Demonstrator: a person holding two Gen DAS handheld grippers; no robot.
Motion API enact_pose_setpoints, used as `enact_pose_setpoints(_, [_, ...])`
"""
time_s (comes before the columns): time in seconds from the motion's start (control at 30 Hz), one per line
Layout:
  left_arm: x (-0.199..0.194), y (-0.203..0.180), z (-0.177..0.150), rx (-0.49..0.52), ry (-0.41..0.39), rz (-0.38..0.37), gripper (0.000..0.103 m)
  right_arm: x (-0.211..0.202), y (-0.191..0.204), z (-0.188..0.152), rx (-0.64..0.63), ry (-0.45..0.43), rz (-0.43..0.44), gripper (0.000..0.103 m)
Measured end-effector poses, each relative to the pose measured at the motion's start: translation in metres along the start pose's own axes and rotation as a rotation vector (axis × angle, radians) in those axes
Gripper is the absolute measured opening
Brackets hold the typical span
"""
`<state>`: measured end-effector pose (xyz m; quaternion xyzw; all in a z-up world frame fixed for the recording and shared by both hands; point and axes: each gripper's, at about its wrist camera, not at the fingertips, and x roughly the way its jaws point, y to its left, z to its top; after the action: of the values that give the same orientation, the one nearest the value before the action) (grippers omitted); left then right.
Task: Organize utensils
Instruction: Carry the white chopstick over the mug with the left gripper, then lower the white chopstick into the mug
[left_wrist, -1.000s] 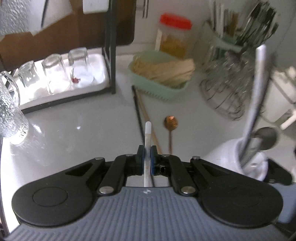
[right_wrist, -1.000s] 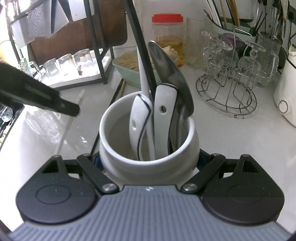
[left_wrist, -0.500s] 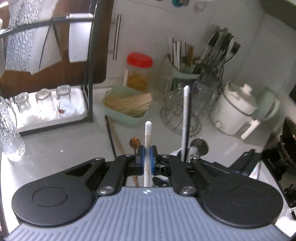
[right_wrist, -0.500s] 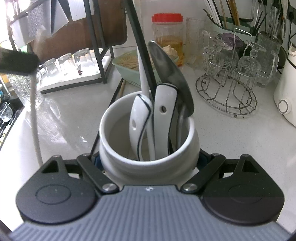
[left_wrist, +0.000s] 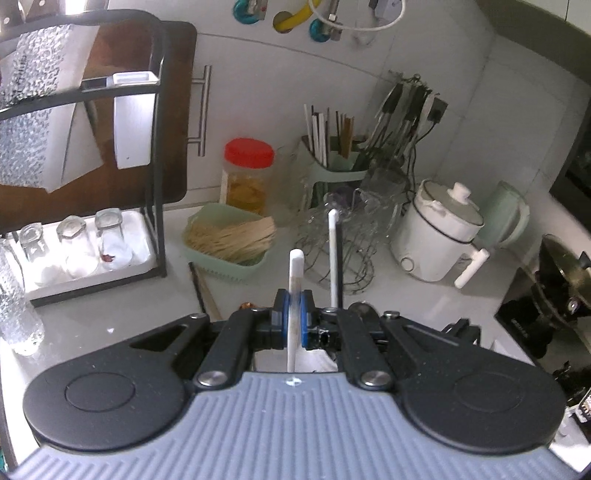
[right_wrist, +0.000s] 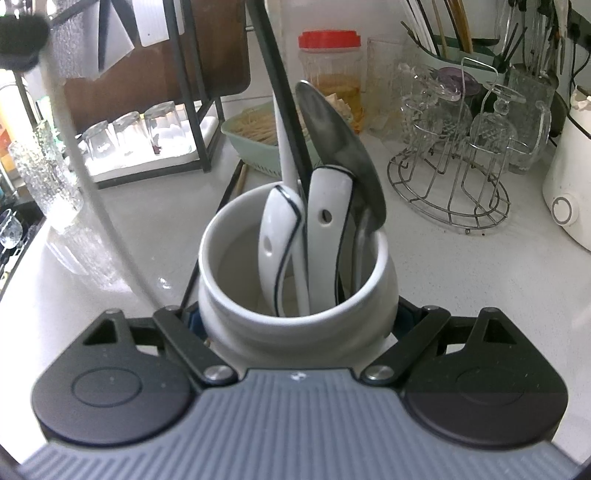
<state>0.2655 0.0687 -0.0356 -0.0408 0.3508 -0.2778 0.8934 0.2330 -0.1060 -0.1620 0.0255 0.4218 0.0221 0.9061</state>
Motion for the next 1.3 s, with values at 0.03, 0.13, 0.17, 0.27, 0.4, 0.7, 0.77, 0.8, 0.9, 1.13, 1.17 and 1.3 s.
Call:
enact_pose_setpoints(0.03, [0.000, -0.001, 0.003, 0.003, -0.002, -0.002, 0.007, 0.000, 0.000, 0.000, 0.001, -0.001, -0.002, 0.092])
enact_pose_setpoints(0.13, [-0.004, -0.004, 0.011, 0.016, -0.003, -0.009, 0.007, 0.000, 0.001, 0.000, 0.008, 0.000, -0.009, 0.092])
enact_pose_setpoints(0.17, [-0.005, -0.005, 0.013, 0.019, -0.005, -0.010, 0.007, 0.000, 0.001, 0.000, 0.009, -0.001, -0.010, 0.092])
enact_pose_setpoints(0.27, [-0.010, -0.010, 0.022, 0.036, -0.016, -0.016, 0.007, 0.000, 0.001, 0.000, 0.013, -0.002, -0.010, 0.092])
enact_pose_setpoints(0.4, [-0.017, -0.017, 0.035, 0.058, -0.034, -0.014, 0.007, 0.000, 0.001, 0.000, 0.013, -0.003, -0.010, 0.092])
enact_pose_setpoints(0.7, [-0.036, -0.031, 0.060, 0.078, -0.085, -0.016, 0.007, 0.000, 0.001, 0.000, 0.008, 0.001, -0.008, 0.092])
enact_pose_setpoints(0.77, [-0.038, -0.033, 0.063, 0.080, -0.092, -0.022, 0.007, 0.000, 0.001, 0.000, 0.006, 0.002, -0.008, 0.092])
enact_pose_setpoints(0.8, [-0.039, -0.035, 0.065, 0.084, -0.096, -0.022, 0.007, 0.000, 0.001, 0.000, 0.006, 0.002, -0.008, 0.092])
enact_pose_setpoints(0.9, [-0.041, -0.039, 0.069, 0.087, -0.103, -0.033, 0.007, 0.000, 0.001, 0.001, 0.003, 0.003, -0.007, 0.092])
enact_pose_setpoints(1.13, [-0.046, -0.048, 0.080, 0.105, -0.128, -0.050, 0.007, 0.001, -0.001, 0.002, -0.003, 0.006, 0.002, 0.092])
enact_pose_setpoints(1.17, [-0.046, -0.050, 0.082, 0.106, -0.131, -0.055, 0.007, 0.001, -0.001, 0.002, -0.004, 0.006, 0.003, 0.092])
enact_pose_setpoints(1.3, [-0.046, -0.054, 0.086, 0.113, -0.142, -0.067, 0.007, 0.001, -0.001, 0.002, -0.004, 0.007, 0.003, 0.092])
